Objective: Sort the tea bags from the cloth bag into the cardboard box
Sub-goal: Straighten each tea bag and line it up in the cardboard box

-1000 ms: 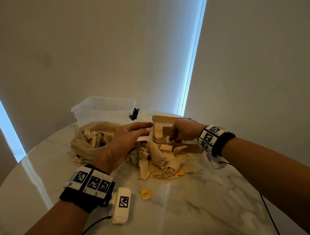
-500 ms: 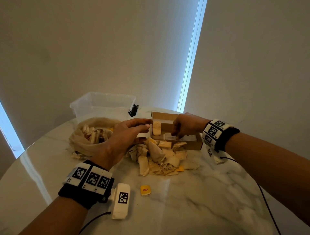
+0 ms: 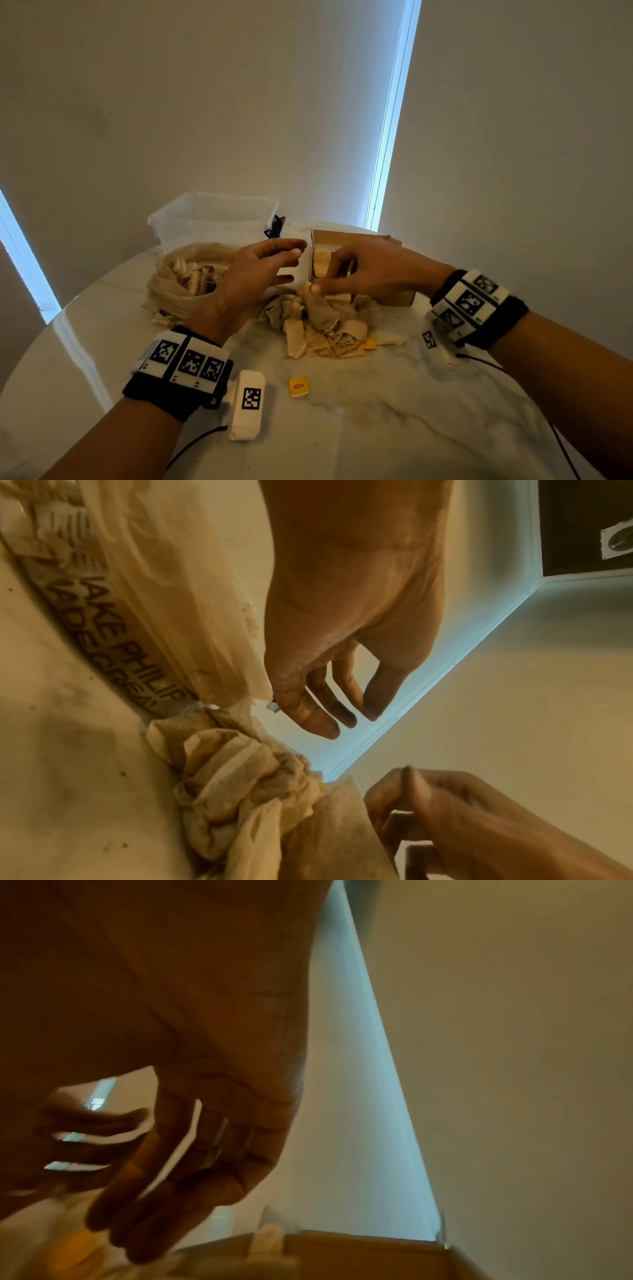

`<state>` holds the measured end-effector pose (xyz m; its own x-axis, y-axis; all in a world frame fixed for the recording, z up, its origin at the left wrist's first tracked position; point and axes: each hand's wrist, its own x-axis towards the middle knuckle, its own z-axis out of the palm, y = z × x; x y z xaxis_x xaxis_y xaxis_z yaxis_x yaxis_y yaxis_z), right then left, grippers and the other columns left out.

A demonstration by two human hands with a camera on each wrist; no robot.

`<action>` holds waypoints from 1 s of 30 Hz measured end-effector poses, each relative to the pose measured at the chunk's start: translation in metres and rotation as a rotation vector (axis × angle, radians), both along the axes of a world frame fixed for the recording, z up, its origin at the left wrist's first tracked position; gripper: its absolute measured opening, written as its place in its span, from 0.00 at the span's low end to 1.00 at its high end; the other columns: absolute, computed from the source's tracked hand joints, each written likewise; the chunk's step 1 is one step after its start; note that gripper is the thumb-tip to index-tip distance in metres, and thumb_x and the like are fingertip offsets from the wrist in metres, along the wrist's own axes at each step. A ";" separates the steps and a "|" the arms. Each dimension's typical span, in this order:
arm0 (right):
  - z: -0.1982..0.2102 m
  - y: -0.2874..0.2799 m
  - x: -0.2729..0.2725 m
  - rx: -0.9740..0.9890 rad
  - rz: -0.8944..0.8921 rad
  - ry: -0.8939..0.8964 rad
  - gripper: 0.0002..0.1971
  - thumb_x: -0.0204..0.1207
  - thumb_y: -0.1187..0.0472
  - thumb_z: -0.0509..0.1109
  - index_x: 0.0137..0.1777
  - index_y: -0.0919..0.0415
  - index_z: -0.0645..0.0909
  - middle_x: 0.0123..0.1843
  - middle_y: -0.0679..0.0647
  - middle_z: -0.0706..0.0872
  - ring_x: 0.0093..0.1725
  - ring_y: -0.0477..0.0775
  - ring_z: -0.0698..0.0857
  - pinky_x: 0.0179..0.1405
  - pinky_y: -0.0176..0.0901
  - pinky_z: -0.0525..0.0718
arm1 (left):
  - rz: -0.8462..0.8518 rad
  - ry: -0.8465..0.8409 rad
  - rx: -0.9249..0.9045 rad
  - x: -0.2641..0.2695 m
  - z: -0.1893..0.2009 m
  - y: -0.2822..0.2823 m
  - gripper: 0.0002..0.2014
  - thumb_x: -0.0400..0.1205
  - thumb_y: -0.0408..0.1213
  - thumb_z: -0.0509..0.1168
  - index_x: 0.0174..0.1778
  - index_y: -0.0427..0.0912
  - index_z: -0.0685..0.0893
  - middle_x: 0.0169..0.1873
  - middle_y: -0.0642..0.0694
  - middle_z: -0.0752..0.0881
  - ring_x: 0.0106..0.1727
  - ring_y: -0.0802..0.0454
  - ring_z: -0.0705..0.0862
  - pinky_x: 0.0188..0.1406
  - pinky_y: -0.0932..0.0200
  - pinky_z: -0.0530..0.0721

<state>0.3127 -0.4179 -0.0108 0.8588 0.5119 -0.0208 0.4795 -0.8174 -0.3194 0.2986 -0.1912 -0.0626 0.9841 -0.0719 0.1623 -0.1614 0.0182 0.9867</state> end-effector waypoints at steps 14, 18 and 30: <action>-0.019 0.015 -0.005 1.175 -0.281 0.358 0.13 0.85 0.60 0.77 0.65 0.65 0.87 0.54 0.59 0.96 0.53 0.60 0.96 0.63 0.57 0.93 | -0.059 0.072 -0.103 -0.005 0.006 -0.002 0.25 0.84 0.47 0.75 0.77 0.50 0.81 0.65 0.44 0.91 0.62 0.48 0.93 0.58 0.55 0.92; -0.032 0.013 -0.006 1.279 -0.244 0.429 0.17 0.85 0.67 0.75 0.72 0.63 0.83 0.65 0.64 0.92 0.60 0.64 0.95 0.64 0.62 0.93 | -0.071 0.027 -0.118 -0.003 0.005 0.004 0.24 0.82 0.38 0.77 0.75 0.48 0.84 0.62 0.43 0.93 0.62 0.45 0.93 0.66 0.46 0.90; -0.048 0.015 -0.012 1.056 -0.166 0.620 0.20 0.83 0.57 0.78 0.73 0.60 0.87 0.67 0.59 0.93 0.68 0.61 0.92 0.68 0.64 0.91 | -0.118 -0.058 0.044 -0.006 0.010 0.008 0.25 0.81 0.29 0.77 0.74 0.50 0.86 0.65 0.53 0.92 0.66 0.54 0.90 0.64 0.51 0.90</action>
